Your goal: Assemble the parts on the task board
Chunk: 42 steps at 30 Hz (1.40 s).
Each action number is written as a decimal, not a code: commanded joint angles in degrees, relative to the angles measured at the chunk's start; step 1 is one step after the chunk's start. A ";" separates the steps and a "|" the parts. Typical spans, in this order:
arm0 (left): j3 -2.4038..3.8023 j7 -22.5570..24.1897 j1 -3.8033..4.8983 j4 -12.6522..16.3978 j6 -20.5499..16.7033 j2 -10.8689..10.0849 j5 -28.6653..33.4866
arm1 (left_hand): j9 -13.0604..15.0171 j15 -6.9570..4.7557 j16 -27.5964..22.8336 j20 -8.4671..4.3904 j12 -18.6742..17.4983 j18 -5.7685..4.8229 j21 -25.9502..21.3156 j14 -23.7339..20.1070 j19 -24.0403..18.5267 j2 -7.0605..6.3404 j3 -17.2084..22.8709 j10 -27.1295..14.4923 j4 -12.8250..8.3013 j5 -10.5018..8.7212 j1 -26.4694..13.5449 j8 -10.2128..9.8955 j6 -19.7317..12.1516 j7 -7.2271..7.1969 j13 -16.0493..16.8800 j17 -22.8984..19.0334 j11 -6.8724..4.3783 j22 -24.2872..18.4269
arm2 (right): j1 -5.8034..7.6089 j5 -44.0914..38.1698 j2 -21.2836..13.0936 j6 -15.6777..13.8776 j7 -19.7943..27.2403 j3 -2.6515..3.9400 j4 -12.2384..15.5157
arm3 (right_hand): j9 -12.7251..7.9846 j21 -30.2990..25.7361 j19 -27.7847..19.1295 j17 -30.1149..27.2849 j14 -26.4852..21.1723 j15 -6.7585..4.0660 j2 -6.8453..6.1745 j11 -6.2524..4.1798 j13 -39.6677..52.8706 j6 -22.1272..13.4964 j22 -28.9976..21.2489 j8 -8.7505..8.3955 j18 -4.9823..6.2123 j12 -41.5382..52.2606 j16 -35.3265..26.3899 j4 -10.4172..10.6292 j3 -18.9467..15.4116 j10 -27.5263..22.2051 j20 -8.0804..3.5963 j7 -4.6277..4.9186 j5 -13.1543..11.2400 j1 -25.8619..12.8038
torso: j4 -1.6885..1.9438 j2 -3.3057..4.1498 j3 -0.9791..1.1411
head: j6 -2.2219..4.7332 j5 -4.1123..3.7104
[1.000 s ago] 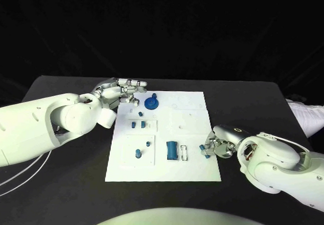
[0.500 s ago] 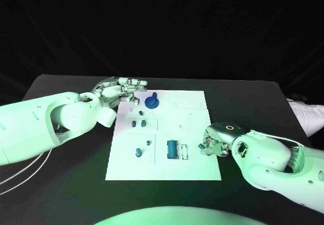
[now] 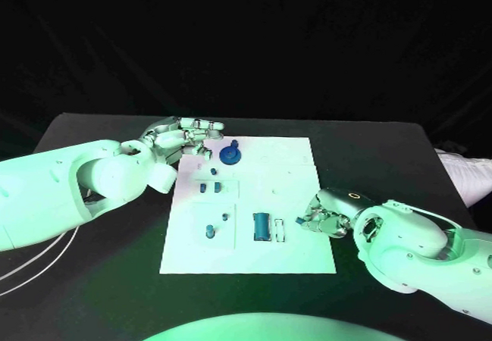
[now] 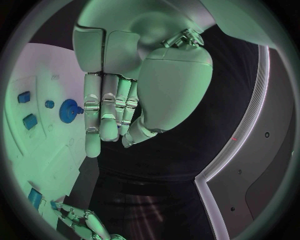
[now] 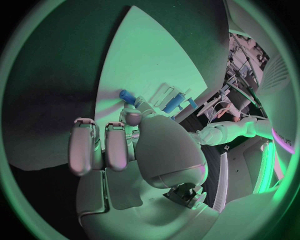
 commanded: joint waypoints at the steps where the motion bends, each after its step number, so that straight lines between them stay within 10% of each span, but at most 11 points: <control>1: 0.03 0.17 0.00 0.08 0.80 0.17 -0.23 | 0.04 0.11 0.36 0.30 0.22 1.10 -0.28 -0.47 -0.14 0.07 -0.14 -0.45 -0.27 0.21 -0.26 0.19 -0.46 0.06 0.02 -0.08 -0.17 0.04 | -0.31 12.90 -0.21 -5.06 0.65 -0.36 0.18 | 0.55 -0.19 0.09 2.05 3.66 -0.29 -0.17 0.17 0.01 0.32 -0.05 0.32 -0.82 -0.16 -0.18 -0.22 1.41 0.17 -0.30 -0.09 -0.33 0.26 | 0.05 0.01 -0.02 | -0.04 0.02; 23: 0.03 0.09 0.00 0.11 1.06 0.21 -0.23 | 0.04 0.12 0.35 0.31 0.25 1.10 -0.28 -0.51 -0.15 0.06 -0.14 -0.53 -0.29 0.21 -0.26 0.20 -0.52 0.08 0.01 -0.13 -0.16 0.05 | 0.19 23.03 1.42 -10.32 4.14 -0.25 0.53 | 1.26 -0.59 -0.17 1.84 3.68 -0.05 -3.96 0.43 0.27 0.26 -0.72 0.02 -0.67 0.08 -0.50 0.90 6.57 0.36 -0.03 0.19 -0.30 -4.23 | 0.01 0.00 -0.07 | -0.07 0.07; 42: 0.03 -0.09 0.00 0.21 1.29 0.15 -0.41 | 0.04 0.13 0.35 0.32 0.28 1.10 -0.28 -0.53 -0.16 0.07 -0.13 -0.59 -0.30 0.21 -0.26 0.21 -0.57 0.09 0.01 -0.17 -0.15 0.05 | -0.43 14.19 5.34 -3.38 -1.02 -0.30 -1.14 | 2.15 -1.03 -0.52 1.09 3.53 -0.02 -6.65 0.46 -0.30 1.05 -1.45 0.40 -0.52 -0.67 -1.28 4.29 4.62 0.31 -0.02 0.12 3.69 -10.49 | -0.03 -0.02 -0.04 | -0.44 0.21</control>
